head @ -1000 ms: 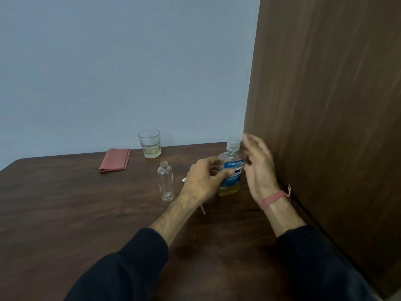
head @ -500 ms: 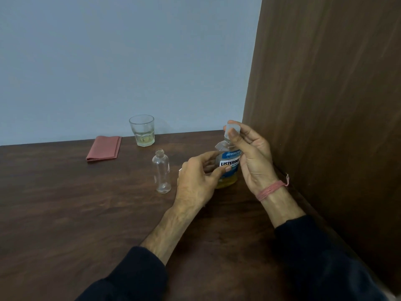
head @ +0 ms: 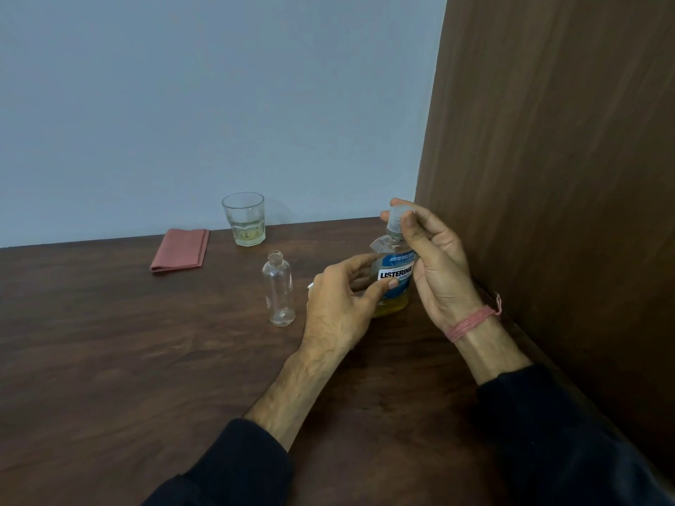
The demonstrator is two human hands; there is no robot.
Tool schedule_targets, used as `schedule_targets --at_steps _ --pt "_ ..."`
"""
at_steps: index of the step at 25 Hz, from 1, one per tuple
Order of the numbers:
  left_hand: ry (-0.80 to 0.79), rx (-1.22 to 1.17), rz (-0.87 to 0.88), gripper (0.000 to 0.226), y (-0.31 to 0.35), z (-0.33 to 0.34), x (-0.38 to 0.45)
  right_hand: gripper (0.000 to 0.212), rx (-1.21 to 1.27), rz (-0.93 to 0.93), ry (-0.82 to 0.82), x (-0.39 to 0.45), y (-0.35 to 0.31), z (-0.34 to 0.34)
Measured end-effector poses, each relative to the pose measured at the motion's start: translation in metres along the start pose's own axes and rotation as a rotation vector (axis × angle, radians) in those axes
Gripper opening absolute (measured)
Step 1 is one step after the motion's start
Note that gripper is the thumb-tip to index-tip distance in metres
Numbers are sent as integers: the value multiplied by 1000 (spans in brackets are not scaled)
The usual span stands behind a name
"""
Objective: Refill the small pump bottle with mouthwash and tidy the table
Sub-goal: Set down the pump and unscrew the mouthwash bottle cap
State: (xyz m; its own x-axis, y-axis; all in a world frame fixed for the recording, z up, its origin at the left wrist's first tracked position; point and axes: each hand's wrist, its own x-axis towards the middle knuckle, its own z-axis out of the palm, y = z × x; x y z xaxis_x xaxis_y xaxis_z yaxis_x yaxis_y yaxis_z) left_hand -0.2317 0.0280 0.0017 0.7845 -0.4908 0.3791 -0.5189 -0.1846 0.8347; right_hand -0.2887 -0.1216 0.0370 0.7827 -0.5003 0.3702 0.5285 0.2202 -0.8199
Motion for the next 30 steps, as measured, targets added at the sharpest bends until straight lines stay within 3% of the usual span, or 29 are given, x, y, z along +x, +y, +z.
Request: schedule_targets --at_steps 4,16,21,30 --pt "9 -10 -3 57 0 1 -1 49 -12 -30 17 -1 3 -1" --pt "-2 -44 -5 55 3 -1 -3 36 5 11 42 -9 1 -2" --pt "1 -48 -15 55 4 -2 -3 49 -24 36 55 -10 3 -1" --pt "-28 -31 -12 54 7 -2 -4 37 93 40 33 -10 -7 0"
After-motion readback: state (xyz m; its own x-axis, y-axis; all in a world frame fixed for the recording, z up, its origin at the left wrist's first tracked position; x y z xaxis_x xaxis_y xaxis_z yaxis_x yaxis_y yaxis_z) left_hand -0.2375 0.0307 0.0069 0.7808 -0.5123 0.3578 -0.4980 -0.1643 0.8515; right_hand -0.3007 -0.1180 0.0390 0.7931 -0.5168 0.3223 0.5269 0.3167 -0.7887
